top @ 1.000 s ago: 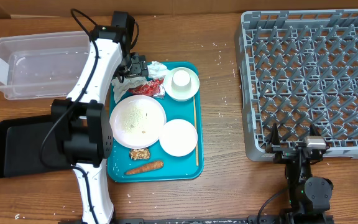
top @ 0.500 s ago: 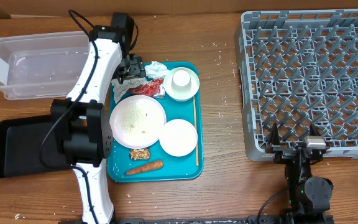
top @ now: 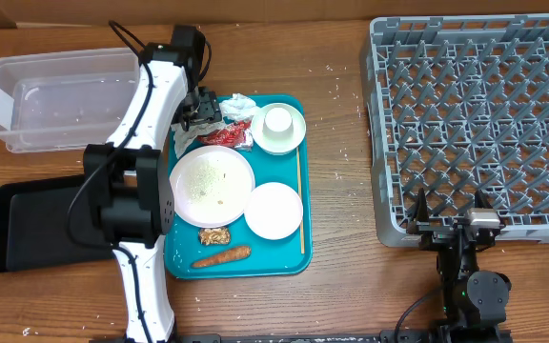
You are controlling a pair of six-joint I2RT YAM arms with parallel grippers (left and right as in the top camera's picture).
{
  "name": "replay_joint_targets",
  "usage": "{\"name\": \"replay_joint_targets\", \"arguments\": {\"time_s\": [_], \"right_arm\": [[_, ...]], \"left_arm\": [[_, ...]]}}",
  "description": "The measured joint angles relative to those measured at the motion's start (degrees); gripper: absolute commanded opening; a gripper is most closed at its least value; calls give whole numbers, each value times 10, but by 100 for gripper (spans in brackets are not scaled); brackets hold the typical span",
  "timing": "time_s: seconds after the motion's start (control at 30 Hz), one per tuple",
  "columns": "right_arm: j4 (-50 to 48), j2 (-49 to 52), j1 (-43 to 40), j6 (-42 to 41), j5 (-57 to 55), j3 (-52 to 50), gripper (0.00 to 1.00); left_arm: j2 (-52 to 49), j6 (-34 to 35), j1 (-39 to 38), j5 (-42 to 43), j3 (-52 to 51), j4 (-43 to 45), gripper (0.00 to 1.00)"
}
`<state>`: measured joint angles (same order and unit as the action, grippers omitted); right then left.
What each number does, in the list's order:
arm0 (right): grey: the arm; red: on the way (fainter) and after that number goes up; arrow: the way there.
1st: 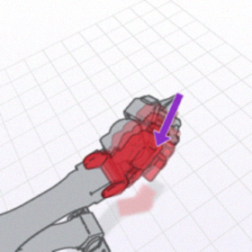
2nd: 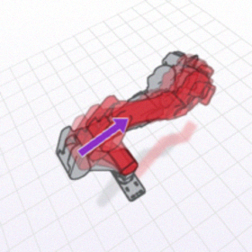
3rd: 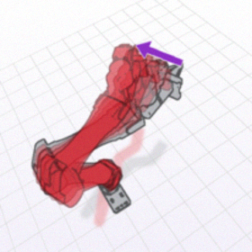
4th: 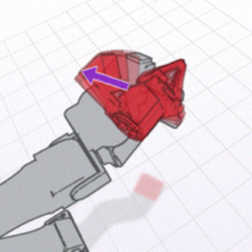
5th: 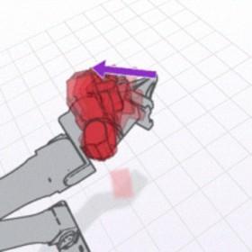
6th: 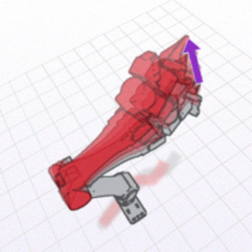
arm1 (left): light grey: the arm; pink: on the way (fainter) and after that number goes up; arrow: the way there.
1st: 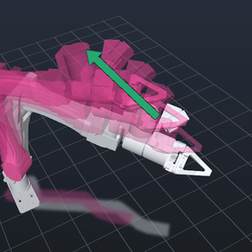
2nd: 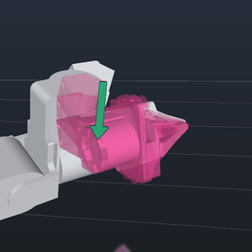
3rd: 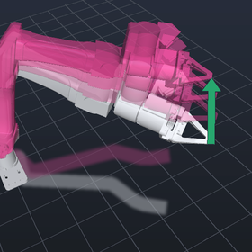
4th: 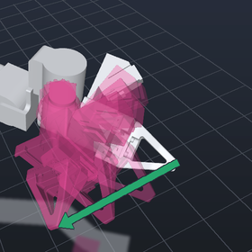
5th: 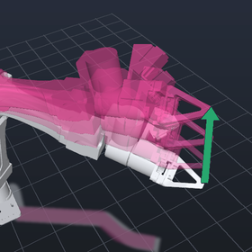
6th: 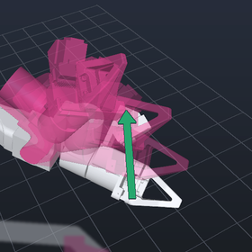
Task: Sort waste into correct bins and load items into the dishwasher
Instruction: 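Lower the left gripper and grasp the crumpled white tissues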
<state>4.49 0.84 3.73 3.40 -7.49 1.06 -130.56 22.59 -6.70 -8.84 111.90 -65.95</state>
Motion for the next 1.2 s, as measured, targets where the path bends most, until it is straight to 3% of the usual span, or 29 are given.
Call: {"name": "replay_joint_targets", "arguments": {"time_s": [0.17, 0.23, 0.4, 0.57, 0.83, 1.0, 1.2], "right_arm": [[0, 0, 0, 0, 0, 0, 100], [0, 0, 0, 0, 0, 0, 100], [0, 0, 0, 0, 0, 0, 100], [0, 0, 0, 0, 0, 0, 100], [0, 0, 0, 0, 0, 0, 100], [0, 0, 0, 0, 0, 0, 100], [0, 0, 0, 0, 0, 0, 100]], "left_arm": [[-12, 0, 0, 0, -1, 14, 87], [-13, 0, 0, 0, -1, 17, 83], [-17, 1, 0, 0, -1, 20, 53], [-17, 8, 0, 0, -1, 21, 43], [-17, 11, 0, 0, -1, 19, 5], [-17, 10, 0, 0, -1, 17, 4], [-18, 10, 0, 0, 37, -48, 4]]}}
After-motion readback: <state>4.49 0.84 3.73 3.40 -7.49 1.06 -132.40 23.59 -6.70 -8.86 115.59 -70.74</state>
